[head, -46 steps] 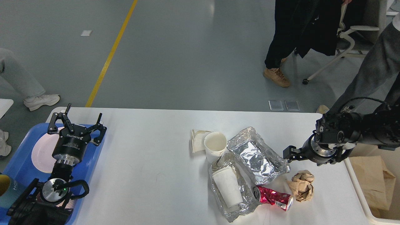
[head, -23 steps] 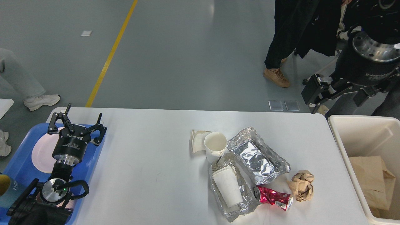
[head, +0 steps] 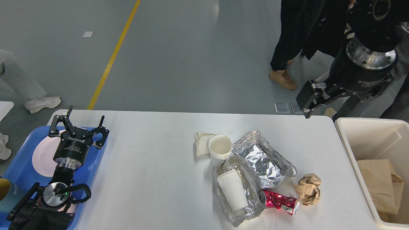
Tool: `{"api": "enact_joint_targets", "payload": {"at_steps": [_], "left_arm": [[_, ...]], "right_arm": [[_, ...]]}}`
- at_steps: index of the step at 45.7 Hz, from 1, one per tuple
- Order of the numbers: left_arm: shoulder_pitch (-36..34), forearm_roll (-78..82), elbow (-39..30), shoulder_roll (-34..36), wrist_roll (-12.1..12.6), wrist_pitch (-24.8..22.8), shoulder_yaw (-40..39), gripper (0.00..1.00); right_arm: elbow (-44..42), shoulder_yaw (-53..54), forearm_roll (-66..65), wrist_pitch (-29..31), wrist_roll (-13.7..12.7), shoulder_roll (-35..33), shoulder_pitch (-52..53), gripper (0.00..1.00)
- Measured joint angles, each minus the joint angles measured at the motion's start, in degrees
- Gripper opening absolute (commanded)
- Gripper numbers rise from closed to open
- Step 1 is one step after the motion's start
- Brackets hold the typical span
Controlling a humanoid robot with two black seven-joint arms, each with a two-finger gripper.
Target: Tidy desktop
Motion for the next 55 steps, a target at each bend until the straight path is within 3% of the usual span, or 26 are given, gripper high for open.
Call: {"api": "enact_joint_targets", "payload": {"at_steps": [10,22,25,30,35,39,47,55], "left_arm": [[-0.02,0.00,0.00,0.00,0.00,0.00,0.00,0.96],[-0.07,0.00,0.00,-0.01,0.07,0.00,0.00,0.96],[-0.08,0.00,0.00,-0.04,0.08,0.00,0.00,0.96],[-0.08,0.00,0.00,-0.04,0.08,0.00,0.00,0.96],[-0.08,0.00,0.00,-0.04,0.08,0.00,0.00,0.96],[-0.08,0.00,0.00,-0.04,0.08,0.00,0.00,0.96],[-0.08,0.00,0.00,-0.06,0.08,0.00,0.00,0.96],[-0.08,0.00,0.00,-0.08,0.05,0.00,0.00,0.96]], "right_arm": [[-17.44,4.76,-0.27,-7.75,-0.17,5.44,-23.28,0.99],[-39.00,4.76,-6.90,-22.82,1.02,11.99,-51.45,0.94],[-42.08,4.82,-10.82,-24.89,3.86,12.24,-55.34,0.94],[-45.62,4.59,-16.56,-26.66,11.90,12.35,-59.69,0.94],[-46.95,4.34,-20.76,-27.69,14.94,12.47,-62.16,0.96],[-47.56,4.29,-23.73,-29.91,14.72,12.71,-64.49,0.96],[-51.66,4.31,-25.20,-35.14,11.08,13.07,-69.55,0.96],[-54.01,4.29,-25.26,-36.02,10.51,13.18,-72.19,0.96]]}}
